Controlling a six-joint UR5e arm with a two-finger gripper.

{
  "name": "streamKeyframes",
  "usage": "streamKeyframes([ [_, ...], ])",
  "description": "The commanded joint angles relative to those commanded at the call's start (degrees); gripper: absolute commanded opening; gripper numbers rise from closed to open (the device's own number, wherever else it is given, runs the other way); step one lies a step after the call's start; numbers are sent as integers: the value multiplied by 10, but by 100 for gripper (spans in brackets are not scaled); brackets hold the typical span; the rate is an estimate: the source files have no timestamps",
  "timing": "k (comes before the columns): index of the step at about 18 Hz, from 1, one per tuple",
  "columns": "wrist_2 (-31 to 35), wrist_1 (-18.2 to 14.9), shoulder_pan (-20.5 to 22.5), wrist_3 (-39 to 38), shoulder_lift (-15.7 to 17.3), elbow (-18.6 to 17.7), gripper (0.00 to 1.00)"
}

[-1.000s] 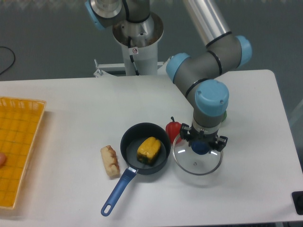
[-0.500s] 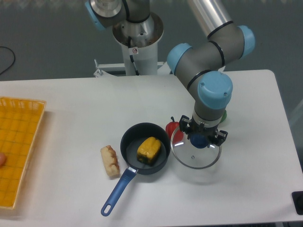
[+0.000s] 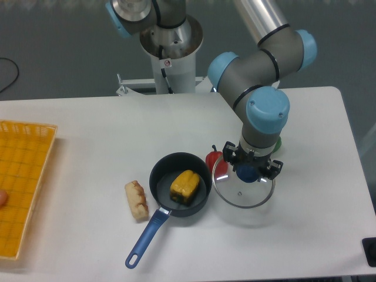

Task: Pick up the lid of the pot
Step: 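Lift the glass lid up off the table by its knob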

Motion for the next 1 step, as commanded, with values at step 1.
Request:
streamKeyframes([
  [1, 0, 0, 0, 0, 0, -1, 52],
])
